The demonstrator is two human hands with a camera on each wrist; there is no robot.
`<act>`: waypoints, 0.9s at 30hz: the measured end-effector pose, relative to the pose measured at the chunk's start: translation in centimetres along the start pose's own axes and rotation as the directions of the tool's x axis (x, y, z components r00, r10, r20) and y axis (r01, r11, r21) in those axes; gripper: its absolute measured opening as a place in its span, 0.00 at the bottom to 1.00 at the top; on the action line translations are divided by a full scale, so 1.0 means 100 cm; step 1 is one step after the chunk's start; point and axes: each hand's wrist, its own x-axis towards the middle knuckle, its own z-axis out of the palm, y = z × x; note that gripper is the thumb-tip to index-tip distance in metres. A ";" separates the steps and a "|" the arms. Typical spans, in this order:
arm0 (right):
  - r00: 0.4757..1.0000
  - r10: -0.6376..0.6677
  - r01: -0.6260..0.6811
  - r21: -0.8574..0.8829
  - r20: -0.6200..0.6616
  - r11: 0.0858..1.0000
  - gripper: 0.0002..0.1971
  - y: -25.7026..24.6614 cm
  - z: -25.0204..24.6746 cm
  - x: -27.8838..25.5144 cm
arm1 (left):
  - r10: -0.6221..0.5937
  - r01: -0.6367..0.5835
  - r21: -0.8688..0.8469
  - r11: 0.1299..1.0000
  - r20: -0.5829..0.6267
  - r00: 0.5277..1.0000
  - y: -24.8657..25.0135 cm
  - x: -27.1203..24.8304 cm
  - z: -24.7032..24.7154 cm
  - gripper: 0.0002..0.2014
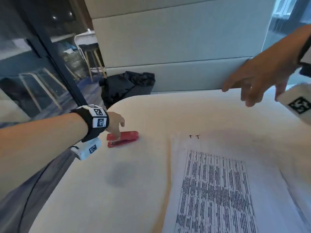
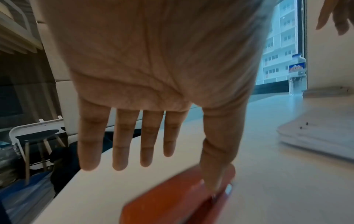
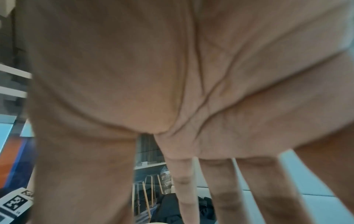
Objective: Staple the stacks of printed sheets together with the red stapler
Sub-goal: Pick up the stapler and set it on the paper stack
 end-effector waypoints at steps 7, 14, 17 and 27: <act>1.000 -0.005 0.006 0.033 -0.014 0.999 0.36 -0.011 0.070 -0.013 | -0.009 0.011 0.049 0.999 -0.025 1.000 0.016 -0.008 0.046 0.18; 0.994 -0.091 0.094 0.057 -0.068 0.994 0.22 -0.027 0.126 -0.050 | 0.068 -0.109 -0.280 0.954 -0.153 0.986 0.035 -0.051 0.055 0.10; 0.982 -0.155 0.164 0.084 -0.103 0.983 0.18 -0.036 0.144 -0.062 | 0.134 -0.253 -0.553 0.794 -0.246 0.960 0.066 -0.087 0.048 0.09; 0.943 -0.249 0.332 0.555 -0.221 0.763 0.21 -0.071 0.178 -0.088 | 0.266 -0.290 -0.936 0.201 -0.233 0.936 0.150 -0.163 0.045 0.15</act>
